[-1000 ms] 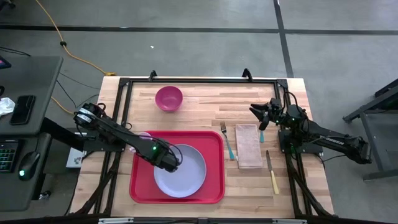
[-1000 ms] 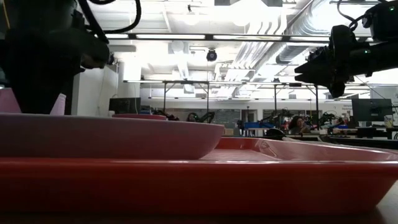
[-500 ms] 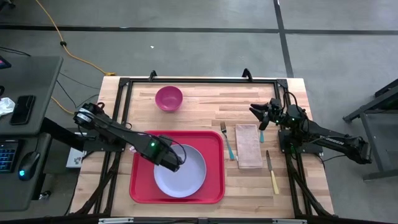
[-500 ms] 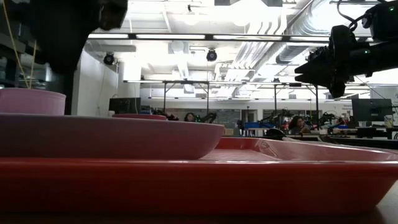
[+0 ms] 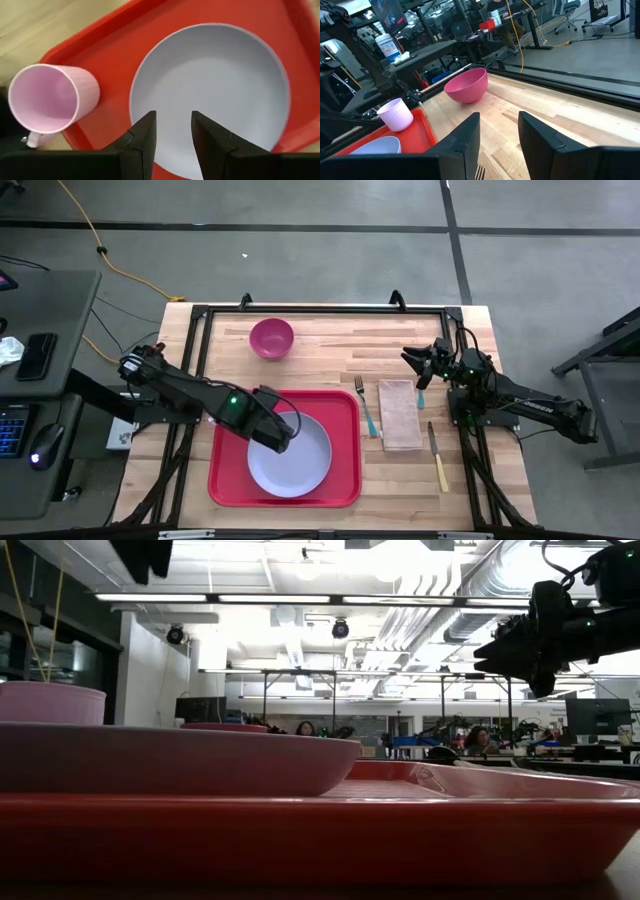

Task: Set up tray
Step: Put the pink bowl on the white plate on the red tray

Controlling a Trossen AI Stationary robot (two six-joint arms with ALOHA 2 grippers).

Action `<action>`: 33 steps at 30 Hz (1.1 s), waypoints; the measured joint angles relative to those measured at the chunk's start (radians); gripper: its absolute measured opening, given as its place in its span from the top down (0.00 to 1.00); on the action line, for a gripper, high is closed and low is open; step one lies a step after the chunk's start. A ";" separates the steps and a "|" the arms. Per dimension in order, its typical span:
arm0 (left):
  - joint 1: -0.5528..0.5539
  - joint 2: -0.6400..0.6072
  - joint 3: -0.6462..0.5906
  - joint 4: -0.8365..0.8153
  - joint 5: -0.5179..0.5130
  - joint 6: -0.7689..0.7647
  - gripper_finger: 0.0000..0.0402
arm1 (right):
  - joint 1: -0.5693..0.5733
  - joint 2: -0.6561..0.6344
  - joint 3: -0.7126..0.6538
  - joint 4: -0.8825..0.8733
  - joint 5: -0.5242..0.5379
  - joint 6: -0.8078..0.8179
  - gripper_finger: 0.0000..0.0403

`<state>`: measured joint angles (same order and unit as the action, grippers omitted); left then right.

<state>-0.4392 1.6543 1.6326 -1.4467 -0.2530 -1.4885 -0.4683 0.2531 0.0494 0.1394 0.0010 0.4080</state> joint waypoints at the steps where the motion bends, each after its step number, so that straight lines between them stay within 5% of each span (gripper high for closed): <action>1: 0.000 0.000 0.010 0.000 -0.006 0.002 0.62 | 0.000 0.000 0.000 0.000 0.000 0.000 0.72; 17: 0.029 -0.001 0.024 -0.077 -0.111 0.026 0.62 | 0.000 0.000 0.000 0.000 0.000 0.000 0.72; 33: 0.371 -0.008 0.024 -0.081 -0.154 0.459 0.62 | 0.000 0.000 0.000 0.000 -0.001 0.003 0.72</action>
<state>-0.0686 1.6461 1.6566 -1.5278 -0.4072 -1.0299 -0.4686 0.2531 0.0494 0.1390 0.0002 0.4107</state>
